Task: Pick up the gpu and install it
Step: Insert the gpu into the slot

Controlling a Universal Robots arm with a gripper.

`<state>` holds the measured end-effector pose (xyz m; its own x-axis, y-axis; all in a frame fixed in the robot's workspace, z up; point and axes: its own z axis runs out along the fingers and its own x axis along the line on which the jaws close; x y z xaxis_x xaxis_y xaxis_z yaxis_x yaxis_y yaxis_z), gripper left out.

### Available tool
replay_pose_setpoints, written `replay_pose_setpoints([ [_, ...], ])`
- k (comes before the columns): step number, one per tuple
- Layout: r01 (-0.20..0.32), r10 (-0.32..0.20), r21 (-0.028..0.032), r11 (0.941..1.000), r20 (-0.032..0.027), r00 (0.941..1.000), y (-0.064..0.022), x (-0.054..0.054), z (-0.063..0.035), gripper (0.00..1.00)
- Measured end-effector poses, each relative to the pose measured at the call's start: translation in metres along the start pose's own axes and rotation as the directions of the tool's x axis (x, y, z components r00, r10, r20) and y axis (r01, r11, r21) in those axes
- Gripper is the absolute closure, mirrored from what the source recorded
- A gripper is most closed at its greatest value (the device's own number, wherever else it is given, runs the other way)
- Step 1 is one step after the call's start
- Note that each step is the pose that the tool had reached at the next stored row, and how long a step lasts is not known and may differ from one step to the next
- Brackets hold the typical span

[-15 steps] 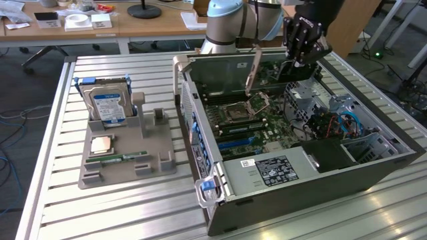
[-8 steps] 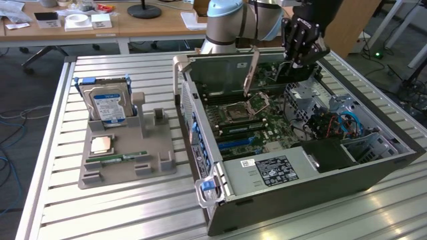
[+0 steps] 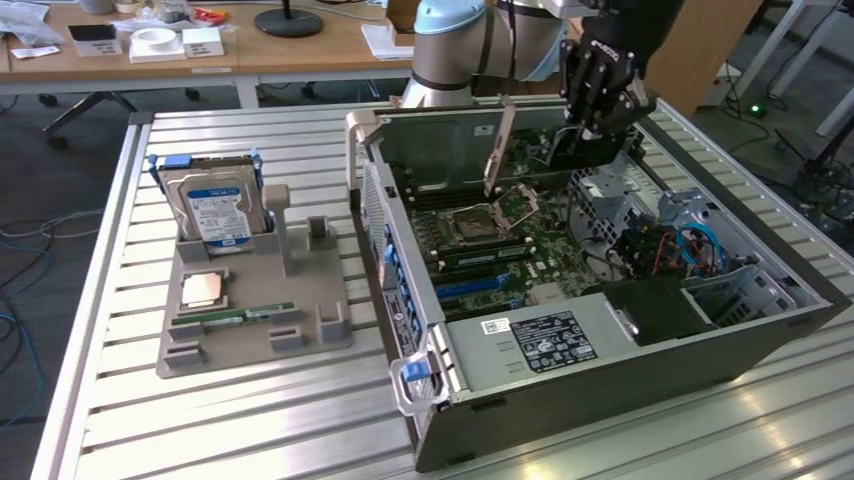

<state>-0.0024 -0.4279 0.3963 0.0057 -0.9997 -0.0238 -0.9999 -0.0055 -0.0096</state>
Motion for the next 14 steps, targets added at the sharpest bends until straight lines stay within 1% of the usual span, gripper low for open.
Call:
replay_pose_setpoints([
  [9,0.000,0.000,0.0000,1.0000,0.0000,1.0000,0.0046,0.0050,0.0018,0.74],
  [14,0.000,0.000,0.0000,1.0000,-0.0001,1.0000,0.0070,0.0055,0.0072,0.74],
])
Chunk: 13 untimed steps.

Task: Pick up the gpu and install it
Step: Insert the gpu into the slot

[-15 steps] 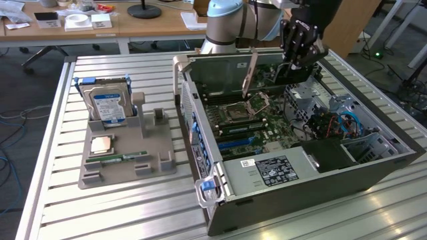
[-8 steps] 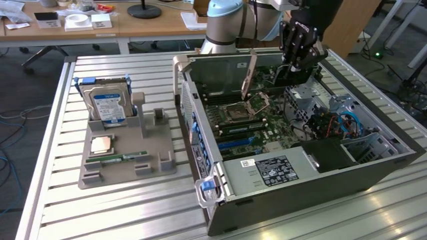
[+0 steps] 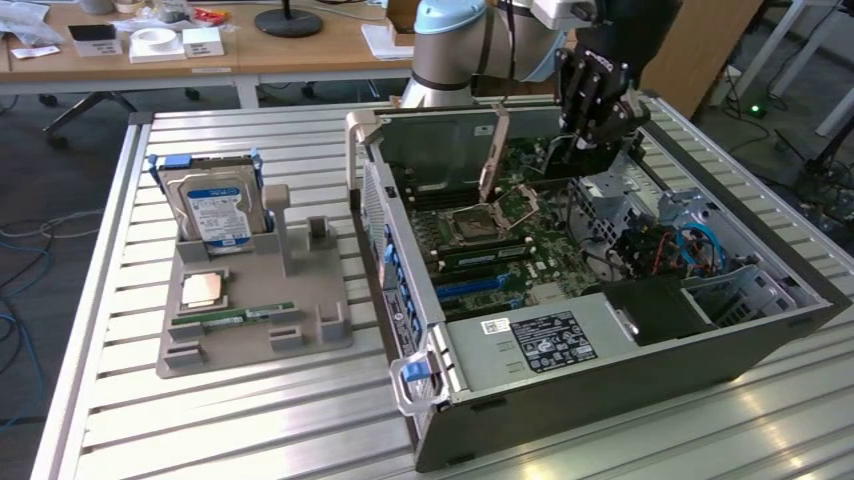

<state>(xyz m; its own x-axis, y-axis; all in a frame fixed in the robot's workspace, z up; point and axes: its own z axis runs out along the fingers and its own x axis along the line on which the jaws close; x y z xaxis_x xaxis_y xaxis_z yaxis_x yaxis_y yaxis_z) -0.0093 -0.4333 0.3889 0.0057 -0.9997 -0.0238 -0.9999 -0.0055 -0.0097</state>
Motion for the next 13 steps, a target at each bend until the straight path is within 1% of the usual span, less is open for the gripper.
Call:
replay_pose_setpoints([
  [13,0.000,0.000,-0.0001,1.0000,0.0000,1.0000,0.0023,0.001,0.0176,0.74],
])
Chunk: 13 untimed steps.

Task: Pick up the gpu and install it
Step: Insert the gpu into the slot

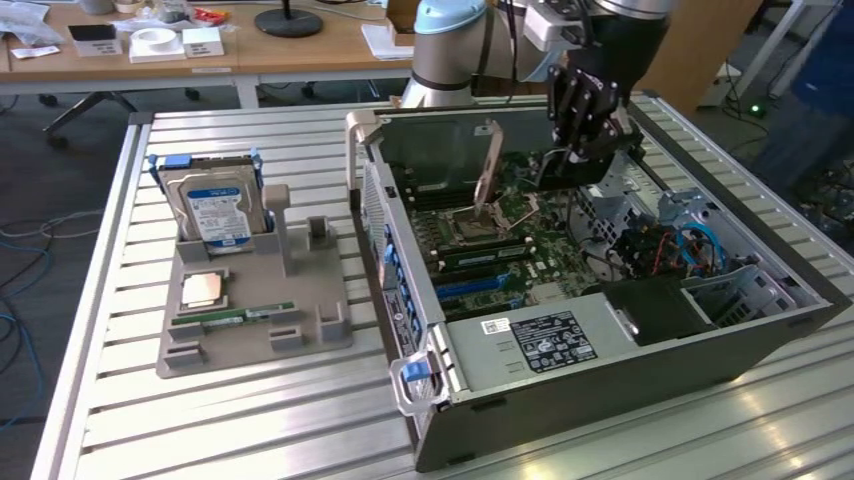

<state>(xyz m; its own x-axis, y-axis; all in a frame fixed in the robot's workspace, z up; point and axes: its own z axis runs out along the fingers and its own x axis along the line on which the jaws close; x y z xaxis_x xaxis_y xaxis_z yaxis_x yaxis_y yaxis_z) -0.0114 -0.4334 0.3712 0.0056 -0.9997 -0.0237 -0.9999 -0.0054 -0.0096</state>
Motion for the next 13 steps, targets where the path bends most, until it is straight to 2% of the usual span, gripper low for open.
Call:
replay_pose_setpoints([
  [13,0.000,0.000,0.0000,1.0000,0.0000,1.0000,0.0015,0.000,0.0170,0.74],
])
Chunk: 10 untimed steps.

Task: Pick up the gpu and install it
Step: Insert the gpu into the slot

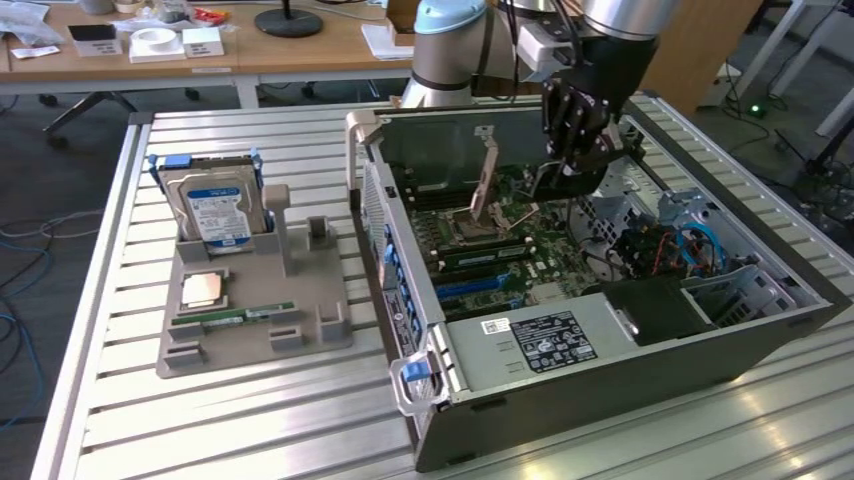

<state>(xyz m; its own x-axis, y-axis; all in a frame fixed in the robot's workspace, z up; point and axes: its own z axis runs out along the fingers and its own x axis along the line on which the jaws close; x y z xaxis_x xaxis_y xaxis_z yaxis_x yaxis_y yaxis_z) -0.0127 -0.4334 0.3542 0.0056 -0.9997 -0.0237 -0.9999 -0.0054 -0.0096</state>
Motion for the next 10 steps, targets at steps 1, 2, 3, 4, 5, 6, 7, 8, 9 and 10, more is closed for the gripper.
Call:
replay_pose_setpoints([
  [1,0.000,0.000,0.0000,1.0000,0.0001,1.0000,0.0001,0.000,0.0013,0.74],
  [2,0.000,0.000,0.0000,1.0000,0.0000,1.0000,0.0002,0.000,0.0025,0.74],
  [3,0.000,0.000,0.0000,1.0000,0.0001,1.0000,0.0004,0.000,0.0037,0.74],
  [4,0.000,0.000,0.0000,1.0000,0.0000,1.0000,0.0005,0.000,0.0049,0.74],
  [5,0.000,0.000,0.0000,1.0000,0.0000,1.0000,0.0006,0.000,0.0062,0.74],
  [6,0.000,0.000,0.0000,1.0000,-0.0001,1.0000,0.0008,0.000,0.0074,0.74],
  [7,0.000,0.000,0.0000,1.0000,-0.0001,1.0000,0.0010,0.000,0.0088,0.74],
  [8,0.000,0.000,0.0000,1.0000,0.0000,1.0000,0.0011,0.000,0.0101,0.74],
  [9,0.000,0.000,0.0000,1.0000,0.0000,1.0000,0.0013,0.000,0.0113,0.74],
  [10,0.000,0.000,0.0000,1.0000,0.0001,1.0000,0.0015,0.000,0.0126,0.74],
])
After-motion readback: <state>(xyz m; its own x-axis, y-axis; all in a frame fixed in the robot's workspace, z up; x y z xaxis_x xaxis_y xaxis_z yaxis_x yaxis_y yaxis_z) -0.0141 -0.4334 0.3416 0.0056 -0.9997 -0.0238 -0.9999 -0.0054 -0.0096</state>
